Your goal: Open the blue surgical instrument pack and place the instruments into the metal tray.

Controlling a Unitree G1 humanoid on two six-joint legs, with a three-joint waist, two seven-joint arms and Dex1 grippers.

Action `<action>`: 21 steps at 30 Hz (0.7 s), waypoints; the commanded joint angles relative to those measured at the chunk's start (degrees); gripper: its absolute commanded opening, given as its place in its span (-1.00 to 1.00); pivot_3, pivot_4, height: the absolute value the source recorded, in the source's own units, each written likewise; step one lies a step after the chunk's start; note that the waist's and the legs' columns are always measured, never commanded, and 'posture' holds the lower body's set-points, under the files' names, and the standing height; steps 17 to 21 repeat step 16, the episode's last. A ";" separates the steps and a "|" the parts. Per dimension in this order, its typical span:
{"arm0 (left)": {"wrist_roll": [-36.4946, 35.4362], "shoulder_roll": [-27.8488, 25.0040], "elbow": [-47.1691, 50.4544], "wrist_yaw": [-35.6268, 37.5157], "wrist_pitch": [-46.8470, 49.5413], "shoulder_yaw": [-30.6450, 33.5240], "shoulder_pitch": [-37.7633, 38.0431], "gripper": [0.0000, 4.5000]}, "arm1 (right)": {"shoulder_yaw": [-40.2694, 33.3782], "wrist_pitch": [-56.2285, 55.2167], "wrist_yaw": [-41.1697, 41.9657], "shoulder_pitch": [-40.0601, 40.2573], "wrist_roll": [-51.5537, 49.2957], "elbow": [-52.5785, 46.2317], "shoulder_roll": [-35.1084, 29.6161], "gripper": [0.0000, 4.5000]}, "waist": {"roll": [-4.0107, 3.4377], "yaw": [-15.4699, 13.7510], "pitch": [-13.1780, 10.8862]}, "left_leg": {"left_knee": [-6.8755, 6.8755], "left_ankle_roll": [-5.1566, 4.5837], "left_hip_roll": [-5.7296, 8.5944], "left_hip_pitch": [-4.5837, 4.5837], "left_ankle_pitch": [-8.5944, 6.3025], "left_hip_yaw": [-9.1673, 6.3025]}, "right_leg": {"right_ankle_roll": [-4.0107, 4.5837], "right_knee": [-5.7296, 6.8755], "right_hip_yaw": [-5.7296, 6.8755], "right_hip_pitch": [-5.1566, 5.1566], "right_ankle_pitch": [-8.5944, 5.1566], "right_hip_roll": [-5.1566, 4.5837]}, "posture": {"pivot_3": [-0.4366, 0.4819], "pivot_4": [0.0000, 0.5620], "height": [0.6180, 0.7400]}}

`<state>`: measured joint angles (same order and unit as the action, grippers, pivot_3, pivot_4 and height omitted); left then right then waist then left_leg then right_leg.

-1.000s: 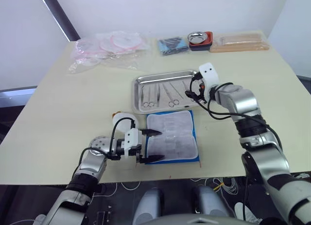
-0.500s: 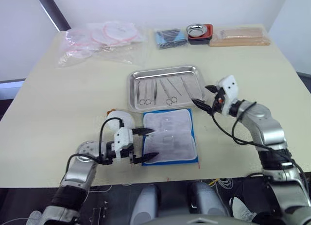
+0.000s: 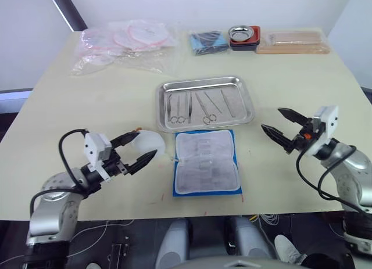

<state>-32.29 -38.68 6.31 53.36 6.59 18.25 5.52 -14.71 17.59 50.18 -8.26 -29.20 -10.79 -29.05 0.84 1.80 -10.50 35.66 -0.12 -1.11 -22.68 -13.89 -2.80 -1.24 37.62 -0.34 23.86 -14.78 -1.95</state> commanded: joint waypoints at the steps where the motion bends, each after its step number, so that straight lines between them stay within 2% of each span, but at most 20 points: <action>1: 0.20 -2.67 -6.68 -0.81 -0.68 9.50 4.12 1.00 | -6.93 -3.21 1.91 5.89 -2.19 -1.42 -2.12 0.98 | 0.00 0.02 0.00 | 0.01 0.00 -0.03 0.00 0.00 0.06 | 0.01 0.02 0.03 0.00 -0.01 0.03 | -0.05 -0.47 1.00; 5: 2.49 -4.85 -14.12 1.48 -1.05 11.18 6.90 1.00 | -10.43 -6.36 4.17 11.15 -2.37 1.70 -3.34 0.98 | 0.01 -0.02 0.00 | 0.18 0.00 -0.04 0.02 0.00 0.09 | -0.02 0.10 0.07 -0.03 -0.03 0.05 | -0.05 -0.47 1.00; 11: 6.62 -5.26 -22.59 0.12 -4.85 10.82 6.77 1.00 | -13.36 -12.00 6.31 17.20 -0.50 7.84 -4.96 0.98 | 0.02 -0.71 0.03 | 0.53 0.00 -0.06 0.06 -0.01 0.14 | -0.29 0.12 0.09 -0.22 -0.06 -0.02 | -0.05 -0.47 1.00; 16: 8.45 -4.80 -24.85 -0.55 -7.37 10.16 5.81 1.00 | -13.10 -14.49 6.61 19.64 -0.13 10.11 -5.20 0.98 | 0.03 -0.78 0.04 | 0.57 0.00 -0.18 0.44 -0.01 0.57 | -0.06 0.30 -0.32 -0.30 -0.01 0.04 | -0.05 -0.47 1.00; 21: 8.45 -4.80 -24.85 -0.55 -7.37 10.16 5.81 1.00 | -13.10 -14.49 6.61 19.64 -0.13 10.11 -5.20 0.98 | 0.03 -0.78 0.04 | 0.57 0.00 -0.18 0.44 -0.01 0.57 | -0.06 0.30 -0.32 -0.30 -0.01 0.04 | -0.05 -0.47 1.00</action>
